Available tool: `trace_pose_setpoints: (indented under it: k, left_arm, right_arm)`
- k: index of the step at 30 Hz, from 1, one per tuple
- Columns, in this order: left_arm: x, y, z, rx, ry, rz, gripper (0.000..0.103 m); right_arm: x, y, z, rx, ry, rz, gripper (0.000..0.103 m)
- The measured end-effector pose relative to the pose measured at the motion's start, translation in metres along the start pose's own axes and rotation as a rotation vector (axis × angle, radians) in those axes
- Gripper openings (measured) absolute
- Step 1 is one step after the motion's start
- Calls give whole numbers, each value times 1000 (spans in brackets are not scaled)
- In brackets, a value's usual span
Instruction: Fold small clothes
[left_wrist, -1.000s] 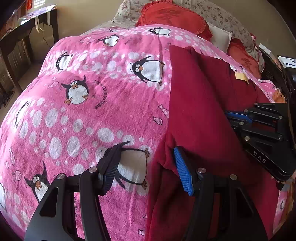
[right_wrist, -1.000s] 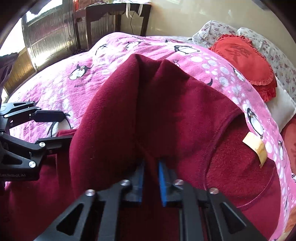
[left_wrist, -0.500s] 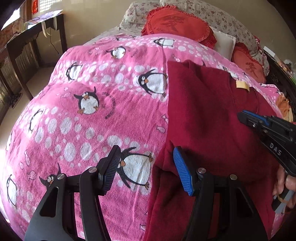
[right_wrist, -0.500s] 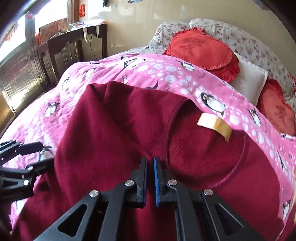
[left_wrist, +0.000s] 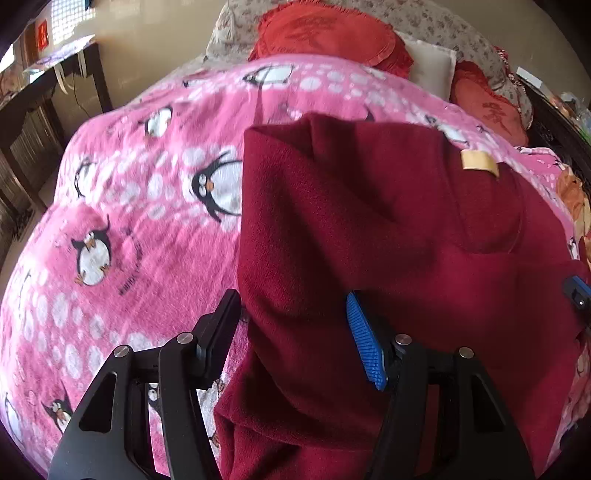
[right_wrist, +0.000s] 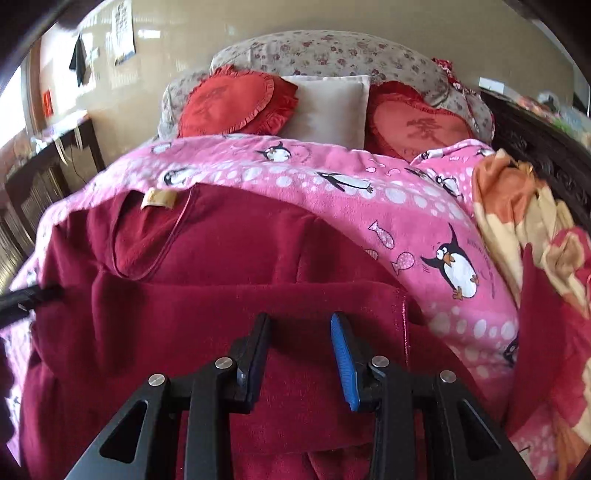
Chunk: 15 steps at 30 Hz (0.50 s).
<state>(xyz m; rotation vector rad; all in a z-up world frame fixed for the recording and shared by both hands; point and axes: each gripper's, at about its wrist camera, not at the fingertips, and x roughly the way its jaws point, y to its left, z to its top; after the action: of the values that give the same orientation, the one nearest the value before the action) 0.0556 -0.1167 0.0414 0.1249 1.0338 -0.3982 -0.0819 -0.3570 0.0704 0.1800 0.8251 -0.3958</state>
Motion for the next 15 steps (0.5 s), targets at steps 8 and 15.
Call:
trace_pose_setpoints:
  k: [8, 15]
  left_arm:
    - [-9, -2, -3, -7, 3, -13, 61]
    - [-41, -21, -23, 54, -35, -52, 60]
  right_arm:
    - [-5, -21, -19, 56, 60, -50, 33]
    - [-26, -25, -23, 104, 42, -14, 33]
